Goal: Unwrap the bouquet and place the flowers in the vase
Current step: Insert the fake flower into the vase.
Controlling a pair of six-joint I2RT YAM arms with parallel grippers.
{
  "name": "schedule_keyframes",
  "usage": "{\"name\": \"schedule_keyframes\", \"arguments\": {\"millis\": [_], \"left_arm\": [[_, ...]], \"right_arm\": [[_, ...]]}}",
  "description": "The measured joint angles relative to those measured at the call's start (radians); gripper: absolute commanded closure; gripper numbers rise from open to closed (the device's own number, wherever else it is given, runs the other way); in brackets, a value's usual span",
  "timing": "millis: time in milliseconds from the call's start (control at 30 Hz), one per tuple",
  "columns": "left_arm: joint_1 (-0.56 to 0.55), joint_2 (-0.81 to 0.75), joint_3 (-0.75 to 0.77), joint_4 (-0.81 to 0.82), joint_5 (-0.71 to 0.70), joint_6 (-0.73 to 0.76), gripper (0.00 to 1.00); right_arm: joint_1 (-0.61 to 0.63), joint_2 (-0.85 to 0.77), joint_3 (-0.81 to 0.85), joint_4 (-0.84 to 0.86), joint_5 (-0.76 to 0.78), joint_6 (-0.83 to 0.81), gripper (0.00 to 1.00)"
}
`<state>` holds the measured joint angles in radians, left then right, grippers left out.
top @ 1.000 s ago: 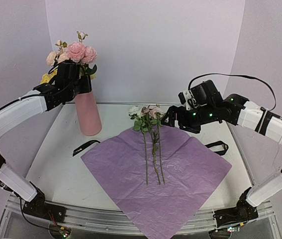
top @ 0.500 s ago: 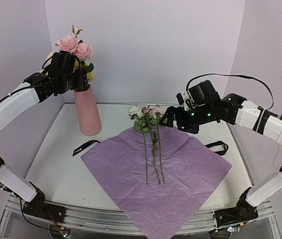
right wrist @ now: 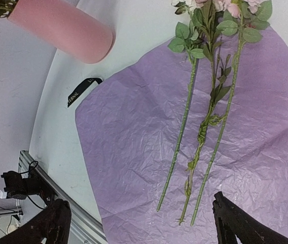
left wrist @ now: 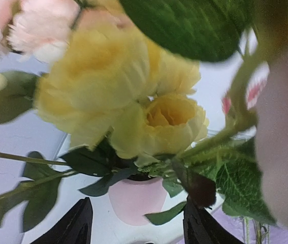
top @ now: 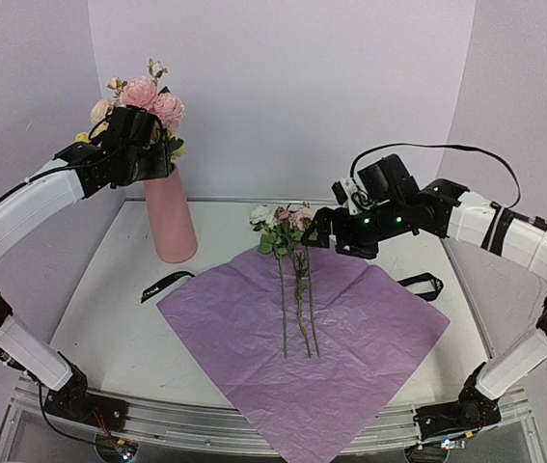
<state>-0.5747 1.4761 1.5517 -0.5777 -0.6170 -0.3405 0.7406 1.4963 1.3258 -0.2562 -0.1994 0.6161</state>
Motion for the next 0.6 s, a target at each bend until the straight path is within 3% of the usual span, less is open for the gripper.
{"name": "schedule_keyframes", "arguments": {"millis": [367, 600], "left_arm": [[0.000, 0.068, -0.026, 0.000, 0.038, -0.060, 0.35], [0.000, 0.065, -0.125, 0.001, 0.089, -0.127, 0.33]], "right_arm": [[0.000, 0.042, 0.051, 0.022, -0.059, -0.030, 0.02], [0.000, 0.043, 0.052, 0.026, -0.070, -0.029, 0.02]]}}
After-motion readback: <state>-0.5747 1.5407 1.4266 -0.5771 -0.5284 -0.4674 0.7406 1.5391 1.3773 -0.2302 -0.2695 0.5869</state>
